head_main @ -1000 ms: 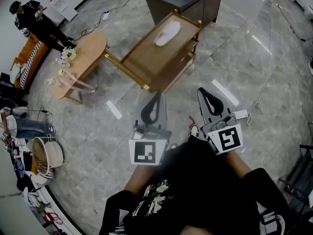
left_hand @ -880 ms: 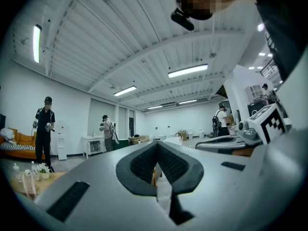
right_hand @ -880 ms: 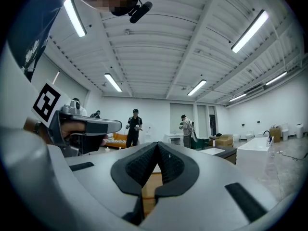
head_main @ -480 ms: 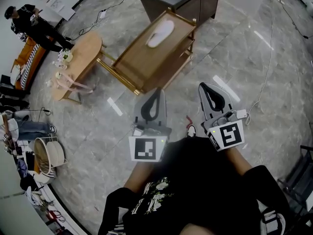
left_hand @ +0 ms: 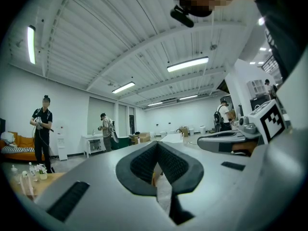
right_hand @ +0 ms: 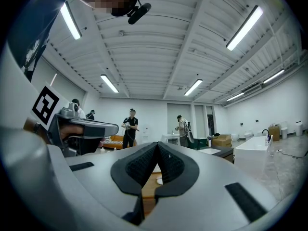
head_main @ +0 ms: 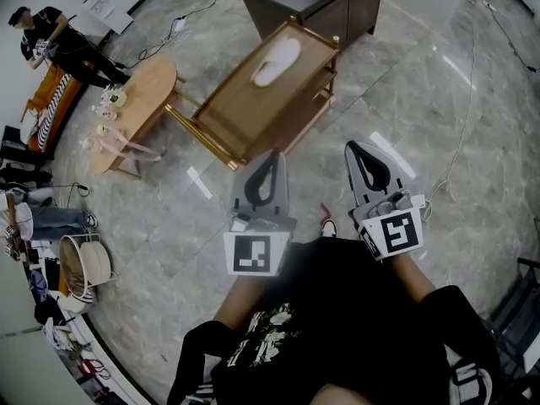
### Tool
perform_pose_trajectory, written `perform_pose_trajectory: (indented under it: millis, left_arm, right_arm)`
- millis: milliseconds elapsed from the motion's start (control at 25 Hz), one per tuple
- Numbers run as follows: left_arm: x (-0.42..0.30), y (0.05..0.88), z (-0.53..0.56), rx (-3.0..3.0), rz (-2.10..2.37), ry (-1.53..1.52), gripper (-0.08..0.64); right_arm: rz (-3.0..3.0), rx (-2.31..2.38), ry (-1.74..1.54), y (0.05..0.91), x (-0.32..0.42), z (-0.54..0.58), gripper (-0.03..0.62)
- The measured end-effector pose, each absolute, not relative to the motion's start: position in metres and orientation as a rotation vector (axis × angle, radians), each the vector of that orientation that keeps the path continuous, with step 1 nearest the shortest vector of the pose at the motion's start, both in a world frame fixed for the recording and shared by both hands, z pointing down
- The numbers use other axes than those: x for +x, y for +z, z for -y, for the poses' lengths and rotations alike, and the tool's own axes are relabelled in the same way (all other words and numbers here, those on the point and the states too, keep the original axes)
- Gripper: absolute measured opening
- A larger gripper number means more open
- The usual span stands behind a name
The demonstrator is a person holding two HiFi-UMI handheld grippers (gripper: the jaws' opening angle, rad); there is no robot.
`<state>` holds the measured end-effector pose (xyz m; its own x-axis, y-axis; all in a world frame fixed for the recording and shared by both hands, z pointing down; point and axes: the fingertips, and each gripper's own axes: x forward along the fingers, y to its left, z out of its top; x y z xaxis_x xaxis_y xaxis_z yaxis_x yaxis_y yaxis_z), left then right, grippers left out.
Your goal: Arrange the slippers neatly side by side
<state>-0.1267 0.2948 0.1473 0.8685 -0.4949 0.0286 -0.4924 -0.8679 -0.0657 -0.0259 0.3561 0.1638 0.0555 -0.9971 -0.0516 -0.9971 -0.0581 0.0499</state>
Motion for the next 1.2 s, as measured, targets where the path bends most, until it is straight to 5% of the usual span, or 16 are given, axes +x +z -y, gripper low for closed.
perform_pose_trajectory:
  millis: [1200]
  left_arm:
    - [-0.112,0.148,-0.286,-2.968,-0.836,-0.050,0.000]
  right_arm:
    - [2.226,2.219,-0.117,0.165,-0.016,-0.343,-0.003]
